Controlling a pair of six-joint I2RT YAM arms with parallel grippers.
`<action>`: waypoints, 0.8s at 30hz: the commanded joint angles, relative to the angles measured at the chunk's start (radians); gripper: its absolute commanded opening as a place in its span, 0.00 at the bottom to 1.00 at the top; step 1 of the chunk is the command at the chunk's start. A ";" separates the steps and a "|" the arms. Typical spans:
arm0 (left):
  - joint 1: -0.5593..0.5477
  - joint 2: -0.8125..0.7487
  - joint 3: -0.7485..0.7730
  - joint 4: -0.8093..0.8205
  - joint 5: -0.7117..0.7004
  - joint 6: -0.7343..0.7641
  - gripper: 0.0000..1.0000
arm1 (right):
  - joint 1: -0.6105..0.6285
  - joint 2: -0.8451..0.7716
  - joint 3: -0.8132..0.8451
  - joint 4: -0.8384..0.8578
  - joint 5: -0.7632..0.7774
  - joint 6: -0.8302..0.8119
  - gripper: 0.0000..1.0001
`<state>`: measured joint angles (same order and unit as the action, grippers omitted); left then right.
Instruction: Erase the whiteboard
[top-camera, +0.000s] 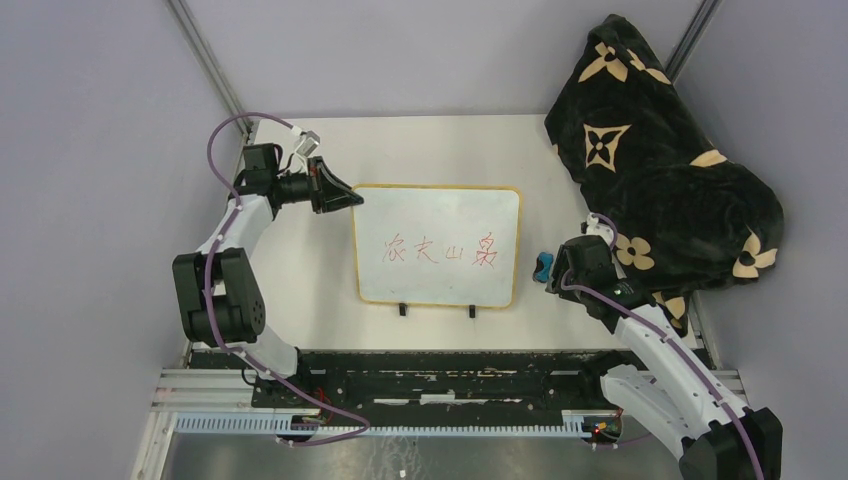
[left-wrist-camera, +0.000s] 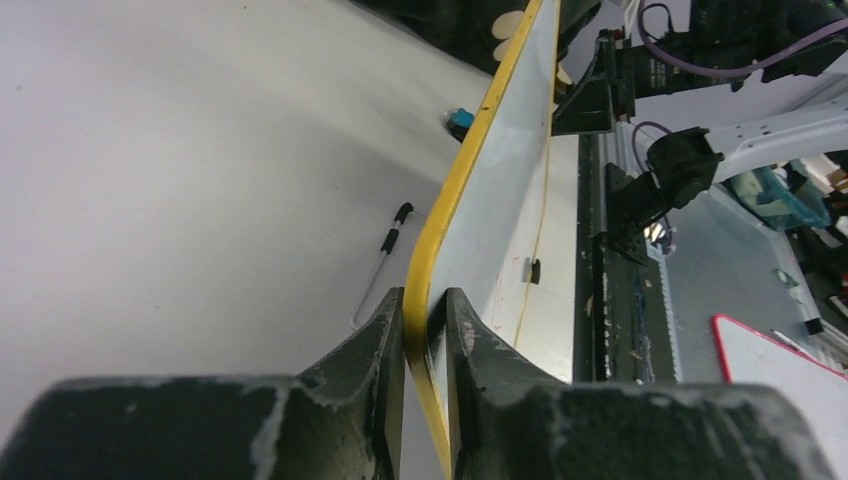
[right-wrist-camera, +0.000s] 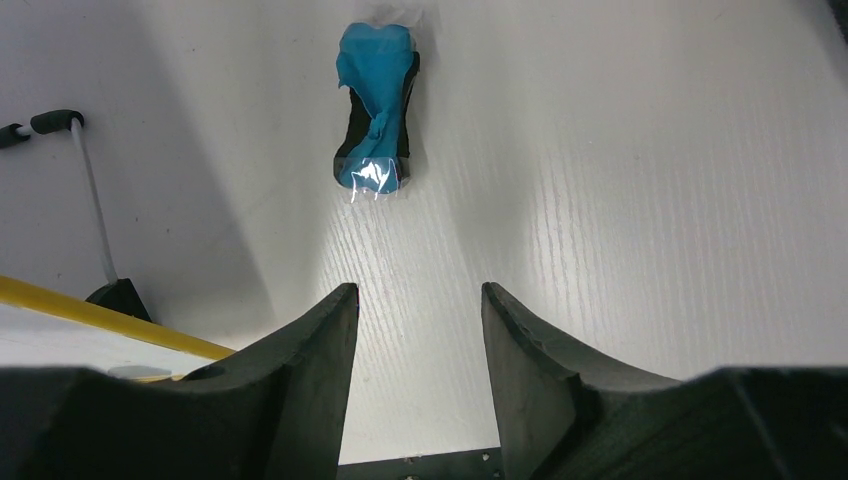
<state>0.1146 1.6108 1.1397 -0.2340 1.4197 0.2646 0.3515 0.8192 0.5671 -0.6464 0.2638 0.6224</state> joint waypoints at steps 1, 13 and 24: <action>-0.003 -0.024 0.035 -0.081 0.039 0.078 0.19 | 0.003 0.001 0.033 0.030 0.024 -0.006 0.57; -0.003 -0.006 0.101 -0.509 0.036 0.447 0.03 | 0.003 0.057 0.099 -0.006 0.090 0.027 0.56; -0.001 0.198 0.292 -1.215 0.032 1.138 0.03 | 0.001 0.355 0.356 -0.087 0.162 0.022 0.58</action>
<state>0.1177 1.6947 1.3453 -1.0077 1.4792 0.9501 0.3515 1.1019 0.8318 -0.7235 0.3828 0.6491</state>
